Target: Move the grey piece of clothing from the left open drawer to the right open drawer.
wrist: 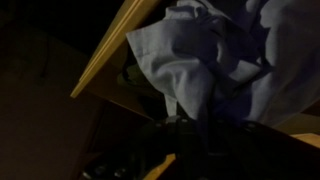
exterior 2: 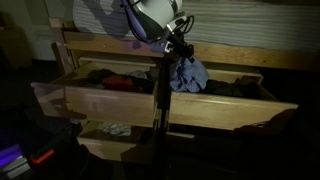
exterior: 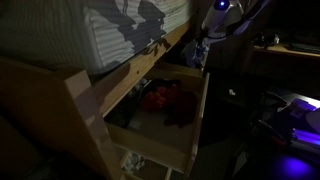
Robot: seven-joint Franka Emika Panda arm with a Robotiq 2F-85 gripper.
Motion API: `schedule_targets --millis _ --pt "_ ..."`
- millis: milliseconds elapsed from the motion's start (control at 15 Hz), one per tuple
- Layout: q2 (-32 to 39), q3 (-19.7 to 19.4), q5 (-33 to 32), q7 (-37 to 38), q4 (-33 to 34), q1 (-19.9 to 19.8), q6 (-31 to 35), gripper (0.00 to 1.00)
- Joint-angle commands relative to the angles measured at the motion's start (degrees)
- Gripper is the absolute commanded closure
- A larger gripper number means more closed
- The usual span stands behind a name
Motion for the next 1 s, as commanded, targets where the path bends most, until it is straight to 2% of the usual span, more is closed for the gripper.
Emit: schedule_targets --millis 0,67,133,200,267,400,467,533,600,667,733,800,933 --pt "6.75 4.15 12.86 -14.83 5.97 -7.71 11.1 0.96" --pt "7.69 8.74 14.94 -18.51 6.56 -11.69 10.55 0.96" --pt "8.46 11.11 17.41 -22.02 6.92 -13.5 10.06 0.96" --pt "9.72 7.82 25.24 -27.66 6.98 -10.2 11.46 0.96" --pt "10.54 15.23 22.19 -28.12 8.71 -15.96 8.39 0.96" --pt "13.23 19.53 26.0 -33.6 11.12 -17.91 6.33 0.96" --pt "14.67 23.15 28.17 -36.61 12.3 -19.72 3.78 0.61" --pt "15.63 26.46 29.91 -40.34 13.15 -21.38 0.83 0.6" --pt "12.86 20.86 27.31 -34.41 9.98 -18.0 4.41 0.79" --pt "13.83 23.41 28.58 -36.79 10.93 -19.22 2.66 0.73" --pt "14.47 24.62 28.99 -37.74 11.74 -19.81 2.06 0.64" --pt "14.76 24.96 29.0 -37.87 12.09 -20.01 1.99 0.6" --pt "14.79 25.06 29.01 -37.88 12.16 -20.28 1.99 0.6"
